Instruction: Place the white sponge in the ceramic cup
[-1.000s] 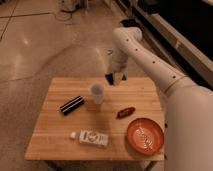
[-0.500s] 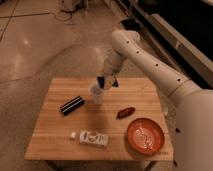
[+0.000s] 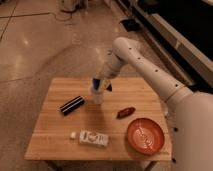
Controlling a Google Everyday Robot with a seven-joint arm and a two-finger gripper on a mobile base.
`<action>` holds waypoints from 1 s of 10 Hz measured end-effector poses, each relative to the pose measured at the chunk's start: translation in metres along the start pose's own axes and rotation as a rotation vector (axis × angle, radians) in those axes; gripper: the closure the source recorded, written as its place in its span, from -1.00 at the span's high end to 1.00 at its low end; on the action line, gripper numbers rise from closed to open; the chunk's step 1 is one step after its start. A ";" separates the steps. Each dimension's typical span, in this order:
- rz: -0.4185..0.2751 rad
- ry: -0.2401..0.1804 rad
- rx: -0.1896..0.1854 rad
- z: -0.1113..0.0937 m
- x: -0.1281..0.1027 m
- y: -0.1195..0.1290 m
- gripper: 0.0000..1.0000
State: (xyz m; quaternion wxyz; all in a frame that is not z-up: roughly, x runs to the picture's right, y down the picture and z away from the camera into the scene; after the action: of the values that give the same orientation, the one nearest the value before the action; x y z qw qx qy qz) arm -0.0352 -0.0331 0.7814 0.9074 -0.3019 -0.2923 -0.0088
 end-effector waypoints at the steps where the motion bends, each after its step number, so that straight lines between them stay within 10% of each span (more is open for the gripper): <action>1: 0.000 0.000 0.000 0.000 0.000 0.000 -1.00; 10: 0.016 -0.055 -0.004 0.027 -0.010 -0.009 -1.00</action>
State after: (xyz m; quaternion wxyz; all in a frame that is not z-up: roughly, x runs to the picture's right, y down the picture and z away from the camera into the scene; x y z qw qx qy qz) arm -0.0593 -0.0275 0.7982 0.8984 -0.3063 -0.3147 0.0060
